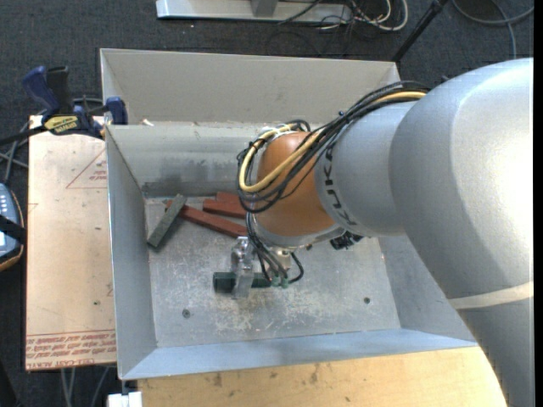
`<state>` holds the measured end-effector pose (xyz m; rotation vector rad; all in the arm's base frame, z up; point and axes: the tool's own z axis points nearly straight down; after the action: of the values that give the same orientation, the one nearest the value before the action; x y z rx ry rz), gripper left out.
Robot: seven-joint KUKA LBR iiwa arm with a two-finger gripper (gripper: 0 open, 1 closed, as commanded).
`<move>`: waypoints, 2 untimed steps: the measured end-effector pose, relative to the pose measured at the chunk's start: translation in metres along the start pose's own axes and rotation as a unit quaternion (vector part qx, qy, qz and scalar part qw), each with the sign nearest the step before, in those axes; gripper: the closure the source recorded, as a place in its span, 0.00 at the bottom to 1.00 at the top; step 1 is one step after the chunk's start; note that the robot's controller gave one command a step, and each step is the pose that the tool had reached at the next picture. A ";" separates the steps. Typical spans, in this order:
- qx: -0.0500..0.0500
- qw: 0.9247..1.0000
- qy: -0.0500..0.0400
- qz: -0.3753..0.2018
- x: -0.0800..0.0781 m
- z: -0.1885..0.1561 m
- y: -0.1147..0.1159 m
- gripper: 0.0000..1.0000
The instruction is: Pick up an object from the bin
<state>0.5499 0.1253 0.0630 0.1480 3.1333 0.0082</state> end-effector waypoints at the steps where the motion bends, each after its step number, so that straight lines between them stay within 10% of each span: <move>1: 0.001 1.000 0.001 -0.001 0.001 -0.004 0.000 1.00; 2: 0.002 1.000 0.004 -0.001 0.003 -0.022 -0.001 1.00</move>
Offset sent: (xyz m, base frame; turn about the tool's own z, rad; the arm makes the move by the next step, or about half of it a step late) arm 0.0000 -0.0001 0.0578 0.0000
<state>0.5468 0.1242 0.0852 0.1449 3.1412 0.0013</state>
